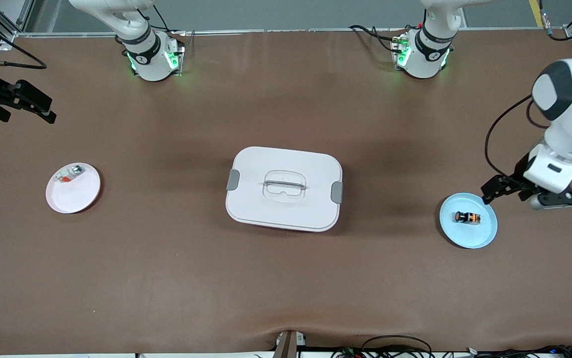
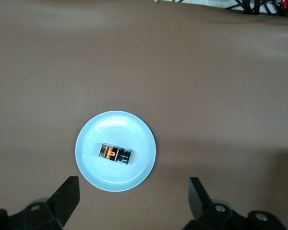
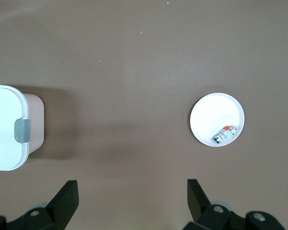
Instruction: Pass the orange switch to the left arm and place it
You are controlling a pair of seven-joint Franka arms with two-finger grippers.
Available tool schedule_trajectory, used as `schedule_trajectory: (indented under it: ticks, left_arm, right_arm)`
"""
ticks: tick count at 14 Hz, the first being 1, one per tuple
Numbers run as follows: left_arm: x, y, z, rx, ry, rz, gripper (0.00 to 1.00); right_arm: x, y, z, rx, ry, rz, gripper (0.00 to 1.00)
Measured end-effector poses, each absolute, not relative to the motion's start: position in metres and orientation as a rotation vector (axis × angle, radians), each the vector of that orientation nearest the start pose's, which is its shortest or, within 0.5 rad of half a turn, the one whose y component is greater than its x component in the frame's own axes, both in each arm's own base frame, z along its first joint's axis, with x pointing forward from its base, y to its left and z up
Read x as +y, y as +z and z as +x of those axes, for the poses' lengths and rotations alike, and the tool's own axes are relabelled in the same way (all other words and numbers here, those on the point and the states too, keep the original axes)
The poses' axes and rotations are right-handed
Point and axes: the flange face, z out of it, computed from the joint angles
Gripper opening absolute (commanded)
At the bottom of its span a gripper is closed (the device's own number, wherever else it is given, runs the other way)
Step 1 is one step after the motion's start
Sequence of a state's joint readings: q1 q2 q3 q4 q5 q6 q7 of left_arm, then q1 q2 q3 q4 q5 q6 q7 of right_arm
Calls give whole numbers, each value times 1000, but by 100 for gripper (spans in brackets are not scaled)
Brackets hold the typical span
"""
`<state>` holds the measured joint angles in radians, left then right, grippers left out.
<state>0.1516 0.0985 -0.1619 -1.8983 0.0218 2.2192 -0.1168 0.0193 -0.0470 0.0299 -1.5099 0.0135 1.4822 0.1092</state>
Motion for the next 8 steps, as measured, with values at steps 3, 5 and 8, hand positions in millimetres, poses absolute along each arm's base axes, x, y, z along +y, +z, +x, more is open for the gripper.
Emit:
schedule_trajectory:
  ticks: [3,5,8]
  left_arm:
    - [-4,497,604,-151,-337,-3127,100]
    - [-4,513,606,-150,-336,-3127,100]
    - [-4,544,609,-152,-344,-3126,100]
  right_arm:
    - [28,670,530,91,-26,-3127,100]
    - [28,670,530,91,-26,-3127,100]
    - [28,671,530,91,-26,-3127,100]
